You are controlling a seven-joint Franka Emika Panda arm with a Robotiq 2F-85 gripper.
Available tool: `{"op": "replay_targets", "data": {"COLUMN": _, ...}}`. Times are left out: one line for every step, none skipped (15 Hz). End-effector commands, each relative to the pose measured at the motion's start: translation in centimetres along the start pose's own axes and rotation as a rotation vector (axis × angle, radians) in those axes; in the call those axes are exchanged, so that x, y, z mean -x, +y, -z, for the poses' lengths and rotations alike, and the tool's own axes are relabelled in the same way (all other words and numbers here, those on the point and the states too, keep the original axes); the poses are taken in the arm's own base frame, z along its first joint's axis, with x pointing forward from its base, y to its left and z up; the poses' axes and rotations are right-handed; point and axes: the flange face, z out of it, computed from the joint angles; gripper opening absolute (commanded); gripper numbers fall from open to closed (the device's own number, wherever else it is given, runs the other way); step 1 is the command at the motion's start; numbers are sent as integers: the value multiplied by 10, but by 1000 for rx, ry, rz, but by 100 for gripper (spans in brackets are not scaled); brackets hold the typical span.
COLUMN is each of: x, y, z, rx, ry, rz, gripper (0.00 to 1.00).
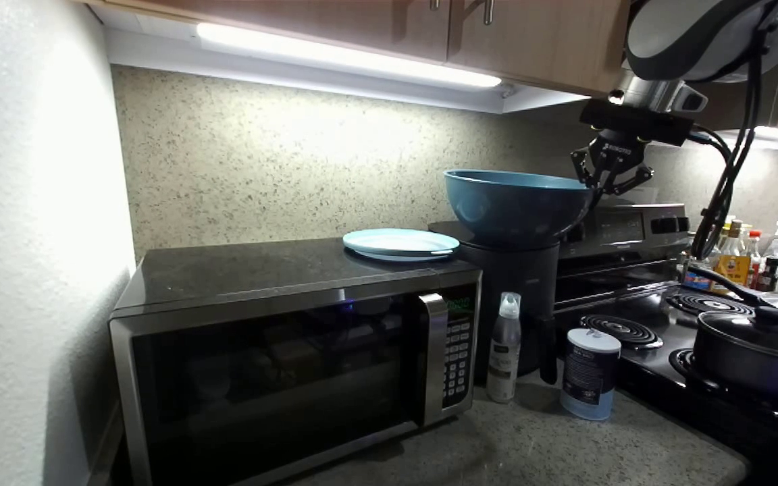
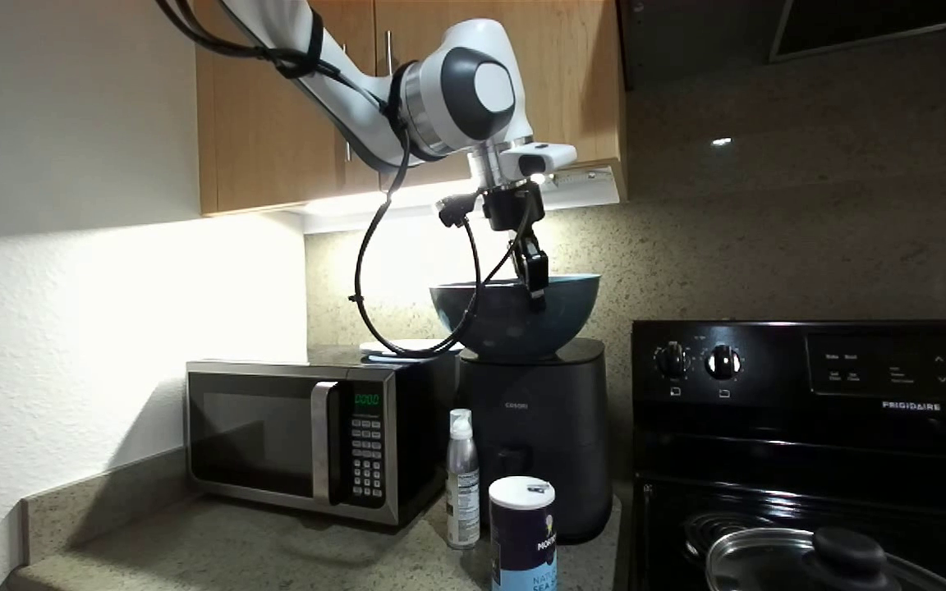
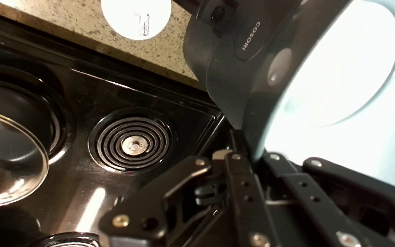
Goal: Put the bowl on top of the airfryer
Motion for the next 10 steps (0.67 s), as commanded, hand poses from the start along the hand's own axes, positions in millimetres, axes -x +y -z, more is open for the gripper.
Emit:
{"op": "replay_targets", "data": {"x": -1, "y": 0, "z": 1, "rx": 0, "ry": -1, "rz": 0, "gripper": 5}}
{"op": "replay_targets", "data": {"x": -1, "y": 0, "z": 1, "rx": 0, "ry": -1, "rz": 0, "gripper": 5}}
{"op": "replay_targets", "data": {"x": -1, "y": 0, "z": 1, "rx": -1, "ry": 8, "rz": -1, "gripper": 4}}
{"op": "replay_targets", "data": {"x": -1, "y": 1, "z": 3, "rx": -2, "ry": 23, "rz": -7, "gripper": 30}}
{"op": "replay_targets", "data": {"x": -1, "y": 1, "z": 5, "rx": -9, "ry": 35, "rz": -11, "gripper": 32}}
{"op": "replay_targets", "data": {"x": -1, "y": 2, "z": 8, "rx": -20, "ry": 52, "rz": -11, "gripper": 37}}
{"op": "replay_targets", "data": {"x": -1, "y": 2, "z": 10, "rx": -28, "ry": 69, "rz": -10, "gripper": 44}}
{"op": "replay_targets", "data": {"x": -1, "y": 2, "z": 12, "rx": -38, "ry": 84, "rz": -4, "gripper": 50}}
{"op": "replay_targets", "data": {"x": -1, "y": 1, "z": 13, "rx": -47, "ry": 99, "rz": -1, "gripper": 57}}
{"op": "replay_targets", "data": {"x": -2, "y": 1, "z": 15, "rx": -54, "ry": 110, "rz": 1, "gripper": 63}}
